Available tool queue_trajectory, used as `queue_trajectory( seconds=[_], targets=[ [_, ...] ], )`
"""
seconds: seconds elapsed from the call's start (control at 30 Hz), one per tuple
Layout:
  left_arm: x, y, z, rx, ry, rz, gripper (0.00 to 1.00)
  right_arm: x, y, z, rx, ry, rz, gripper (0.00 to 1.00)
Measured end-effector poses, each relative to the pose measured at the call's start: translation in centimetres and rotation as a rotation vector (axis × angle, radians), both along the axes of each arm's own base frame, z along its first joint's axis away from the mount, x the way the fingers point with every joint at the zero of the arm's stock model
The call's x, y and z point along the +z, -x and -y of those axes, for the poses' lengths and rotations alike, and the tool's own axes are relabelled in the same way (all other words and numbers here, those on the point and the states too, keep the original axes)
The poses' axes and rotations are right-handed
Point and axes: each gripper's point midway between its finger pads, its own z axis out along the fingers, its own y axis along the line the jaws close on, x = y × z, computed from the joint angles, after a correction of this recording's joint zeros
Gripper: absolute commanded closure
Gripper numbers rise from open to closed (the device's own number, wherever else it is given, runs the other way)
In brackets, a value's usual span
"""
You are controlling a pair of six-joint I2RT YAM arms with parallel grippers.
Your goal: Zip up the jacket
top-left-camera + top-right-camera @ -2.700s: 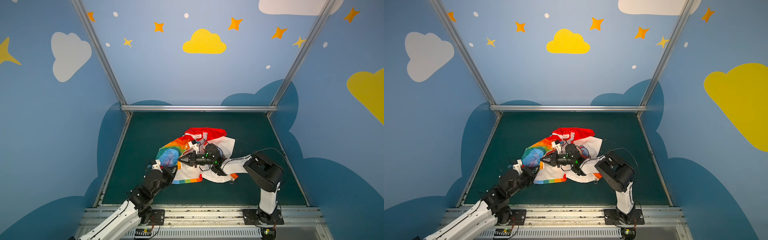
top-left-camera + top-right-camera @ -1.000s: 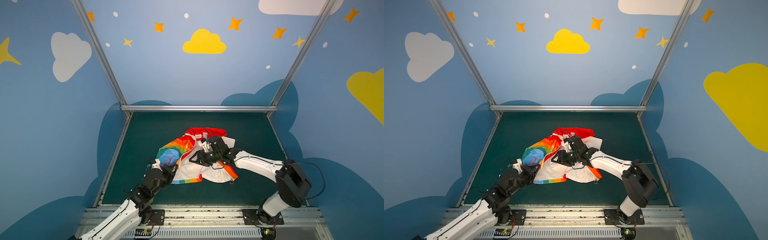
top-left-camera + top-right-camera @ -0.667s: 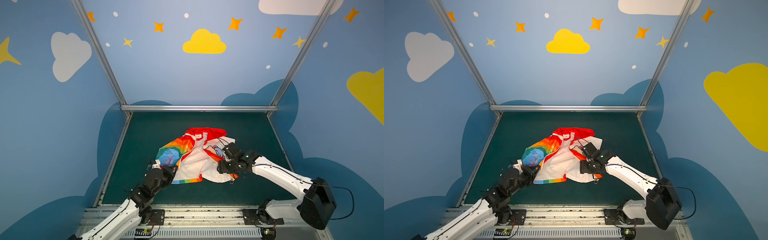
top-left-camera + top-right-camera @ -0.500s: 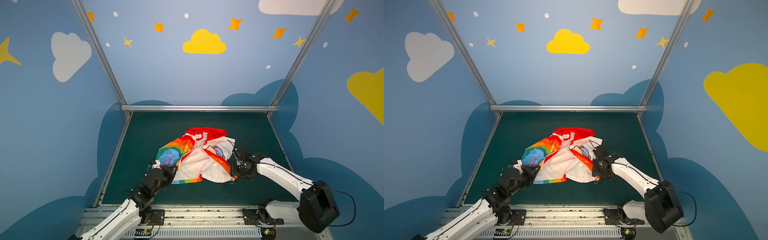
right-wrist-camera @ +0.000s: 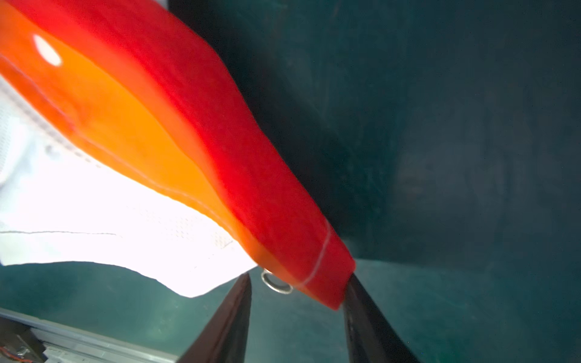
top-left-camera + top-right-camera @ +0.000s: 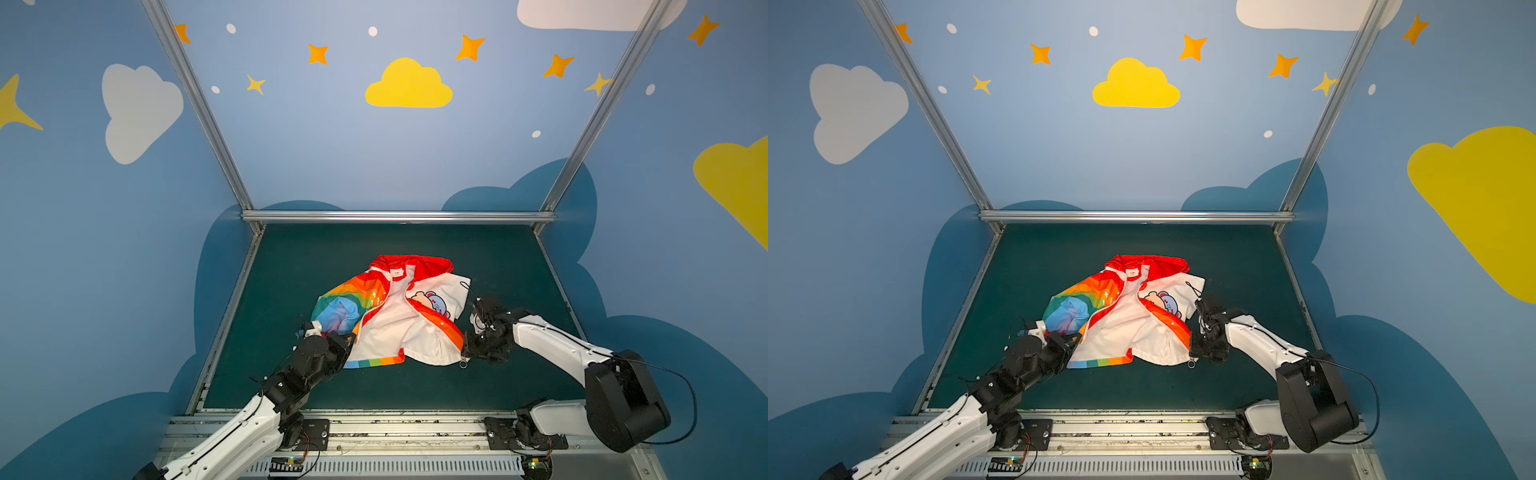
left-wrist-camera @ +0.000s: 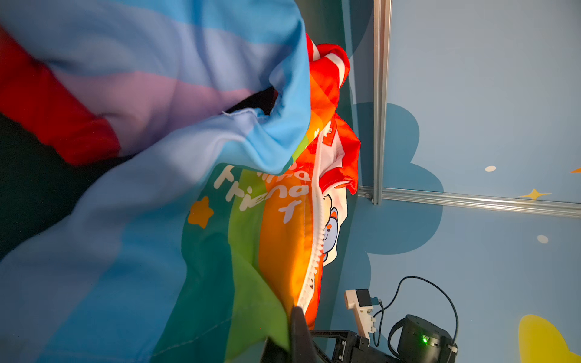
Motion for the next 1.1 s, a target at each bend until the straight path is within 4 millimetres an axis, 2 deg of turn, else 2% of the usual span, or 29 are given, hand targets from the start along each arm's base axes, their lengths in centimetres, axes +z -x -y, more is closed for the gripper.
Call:
queue_trajectory(
  seconds=[0.17, 0.3, 0.5, 0.77, 0.9, 0.93, 1.07, 1.1],
  targets=[
    [0.1, 0.0, 0.0, 0.0, 0.002, 0.003, 0.97, -0.3, -0.2, 0.7, 0.009, 0.061, 0.009, 0.49],
    [0.2, -0.1, 0.0, 0.0, 0.005, 0.005, 0.97, -0.1, -0.5, 1.0, 0.031, 0.091, 0.043, 0.52],
    [0.1, -0.1, 0.1, 0.001, 0.01, 0.011, 0.97, 0.1, -0.5, 0.3, 0.081, 0.07, 0.06, 0.57],
    [0.2, -0.1, 0.1, 0.002, 0.018, 0.018, 0.97, -0.8, -0.1, -0.4, 0.119, 0.061, 0.03, 0.75],
    [0.1, -0.1, 0.0, 0.004, 0.023, 0.019, 0.97, -1.1, -0.3, -1.2, 0.127, 0.034, 0.016, 0.97],
    [0.0, 0.0, 0.0, 0.004, 0.024, 0.019, 0.97, -1.1, -0.3, -1.4, 0.131, 0.029, 0.017, 1.0],
    [0.2, -0.1, 0.0, 0.005, 0.031, 0.025, 0.97, -0.7, -0.2, -1.6, 0.126, 0.016, 0.019, 1.0],
    [0.3, -0.1, 0.0, 0.005, 0.032, 0.026, 0.97, -0.4, -0.2, -1.6, 0.126, 0.011, 0.025, 0.97]
  ],
)
